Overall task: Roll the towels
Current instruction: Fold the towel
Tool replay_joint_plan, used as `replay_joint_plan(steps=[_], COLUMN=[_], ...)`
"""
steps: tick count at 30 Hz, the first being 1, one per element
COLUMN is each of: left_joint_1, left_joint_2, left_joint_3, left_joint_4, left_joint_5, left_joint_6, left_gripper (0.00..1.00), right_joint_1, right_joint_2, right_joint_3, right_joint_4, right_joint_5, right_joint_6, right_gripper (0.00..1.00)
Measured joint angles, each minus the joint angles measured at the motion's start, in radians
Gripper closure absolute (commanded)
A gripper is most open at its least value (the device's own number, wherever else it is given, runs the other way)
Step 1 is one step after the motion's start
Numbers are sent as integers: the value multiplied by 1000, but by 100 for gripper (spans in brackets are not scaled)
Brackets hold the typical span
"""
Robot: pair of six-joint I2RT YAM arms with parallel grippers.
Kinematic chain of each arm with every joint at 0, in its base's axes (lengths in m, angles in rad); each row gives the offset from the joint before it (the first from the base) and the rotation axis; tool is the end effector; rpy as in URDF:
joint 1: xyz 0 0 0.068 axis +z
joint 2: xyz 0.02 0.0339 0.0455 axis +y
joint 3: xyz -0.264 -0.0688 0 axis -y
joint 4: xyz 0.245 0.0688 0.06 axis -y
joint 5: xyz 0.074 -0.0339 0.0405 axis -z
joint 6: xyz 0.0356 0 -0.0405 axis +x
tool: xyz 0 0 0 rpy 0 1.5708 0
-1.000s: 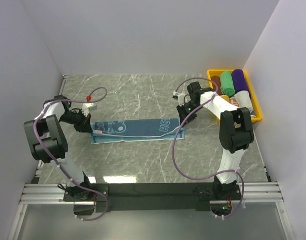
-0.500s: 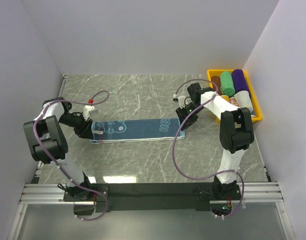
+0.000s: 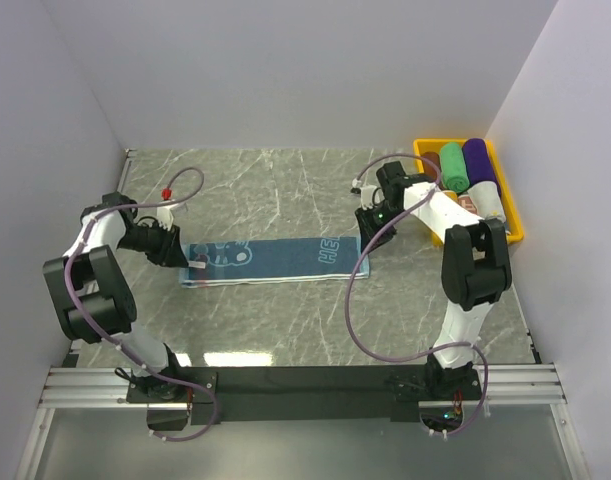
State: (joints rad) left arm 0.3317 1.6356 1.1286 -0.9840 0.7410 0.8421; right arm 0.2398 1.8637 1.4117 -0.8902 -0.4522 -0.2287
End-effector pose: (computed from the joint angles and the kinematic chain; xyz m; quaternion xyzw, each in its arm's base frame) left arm 0.2805 0.0712 0.2105 0.2491 0.8976 -0.2807 0.2313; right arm 0.3527 0.1022 0.2100 -0.2496 0.9358 0.2233 0.1099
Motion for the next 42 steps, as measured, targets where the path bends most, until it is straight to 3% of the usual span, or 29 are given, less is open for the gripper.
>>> replay_joint_plan(steps=[6,12,18,23,33,37,42], left_joint_1=[0,0,-9,-24,-20,-14,-14], left_joint_2=[96,164,164,118,-219,-419,-487], left_joint_3=[-27,-61,-44,-42,-32,-31,-23], left_joint_4=[116,182,188,194,265,421,550], left_joint_5=[-51,-174,-214,-192,-83,-64,-76], left_joint_6=[-243,-382,-437,-405,-393,-483,-618], left_gripper=[88,90,87,80,57,1,1], right_joint_1=[33,65,64,52,-27,-71,-79], right_joint_2=[97,169,233,238,107,106,130], right_joint_3=[3,33,150,176,167,145,132], right_joint_4=[40,21,-9,4,-4,8,16], right_joint_5=[60,154,238,259,209,203,190], right_joint_6=[46,74,90,79,121,147,169], right_gripper=[78,78,78,69,57,54,56])
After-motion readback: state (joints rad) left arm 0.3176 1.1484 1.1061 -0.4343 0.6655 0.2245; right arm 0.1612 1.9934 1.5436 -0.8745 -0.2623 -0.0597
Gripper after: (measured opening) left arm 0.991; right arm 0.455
